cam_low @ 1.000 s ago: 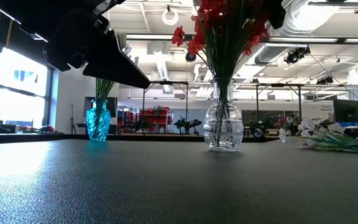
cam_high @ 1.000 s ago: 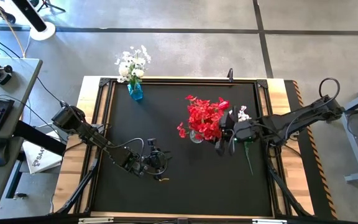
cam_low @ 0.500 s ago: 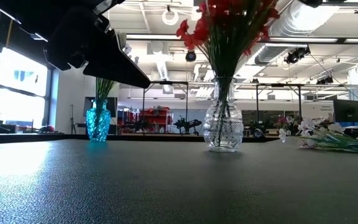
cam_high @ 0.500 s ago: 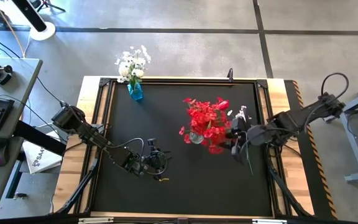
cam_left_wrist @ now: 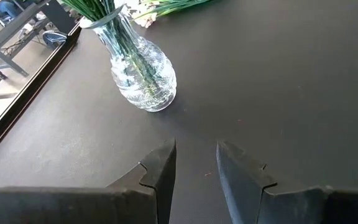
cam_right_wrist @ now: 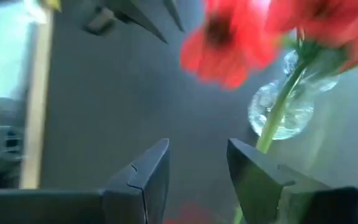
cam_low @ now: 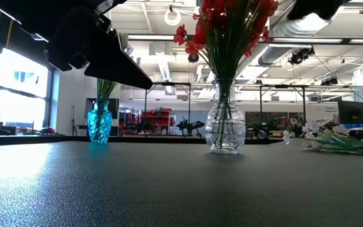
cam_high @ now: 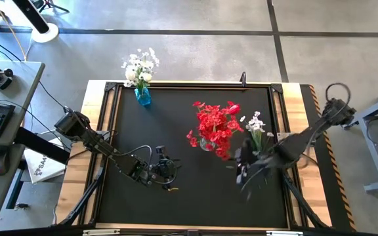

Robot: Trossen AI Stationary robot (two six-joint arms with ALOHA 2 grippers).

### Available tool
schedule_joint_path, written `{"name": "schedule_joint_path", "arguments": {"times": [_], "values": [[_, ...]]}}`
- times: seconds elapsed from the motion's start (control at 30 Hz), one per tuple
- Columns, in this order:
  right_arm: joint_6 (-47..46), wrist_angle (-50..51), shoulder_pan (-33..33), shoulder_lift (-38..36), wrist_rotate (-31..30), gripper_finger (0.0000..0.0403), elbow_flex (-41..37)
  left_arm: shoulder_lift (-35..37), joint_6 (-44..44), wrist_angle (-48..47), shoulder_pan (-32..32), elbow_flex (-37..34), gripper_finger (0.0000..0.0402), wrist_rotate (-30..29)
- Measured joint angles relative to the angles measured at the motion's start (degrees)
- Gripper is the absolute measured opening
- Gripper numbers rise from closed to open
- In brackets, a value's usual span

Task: Sort flowers into vase by color
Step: Put the red flowers into the transparent vase

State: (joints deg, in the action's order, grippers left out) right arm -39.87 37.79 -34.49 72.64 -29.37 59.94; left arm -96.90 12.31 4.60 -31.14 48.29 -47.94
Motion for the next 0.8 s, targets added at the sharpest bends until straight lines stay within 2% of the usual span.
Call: {"name": "schedule_joint_path", "arguments": {"times": [0.1,0.2,0.27,0.3,0.37,0.43,0.53,0.6,0.7,0.8], "values": [[-2.9,-1.3,-1.2,5.8,-8.8,0.0155,-0.8,0.0,0.0,0.0,0.0,0.0,0.0106,0.0],[-4.9,-4.6,-2.0,11.1,-20.8,0.0155,-0.8,0.0,0.0,0.0,0.0,0.0,0.0106,0.0],[-6.2,-5.4,-2.0,13.9,-25.0,0.0155,-0.8,0.0,0.0,0.0,0.0,0.0,0.0106,0.0],[-6.2,-5.1,-2.0,14.6,-24.2,0.0155,-0.8,0.0,0.0,0.0,0.0,0.0,0.0106,0.1],[-6.8,-3.4,-2.0,14.9,-18.2,0.0155,-0.8,0.0,0.0,0.0,0.0,0.0,0.0106,1.0],[-9.1,-1.8,-2.0,13.9,-8.6,0.0157,-0.8,0.0,0.0,0.0,0.0,0.0,0.0106,1.5],[-17.8,0.6,-2.0,11.6,6.5,0.0163,-0.8,0.0,0.0,0.0,0.0,0.0,0.0106,1.5],[-24.1,3.7,-2.4,10.5,13.6,0.0166,-0.8,0.0,0.0,0.2,0.0,0.0,0.0106,1.5],[-29.9,9.8,-4.2,10.0,15.2,0.0167,-0.8,0.0,0.0,0.9,0.0,0.0,0.0106,1.5],[-34.1,16.5,-7.1,11.1,7.9,0.0167,-0.8,0.0,0.0,1.4,0.0,0.0,0.0106,1.5]]}}
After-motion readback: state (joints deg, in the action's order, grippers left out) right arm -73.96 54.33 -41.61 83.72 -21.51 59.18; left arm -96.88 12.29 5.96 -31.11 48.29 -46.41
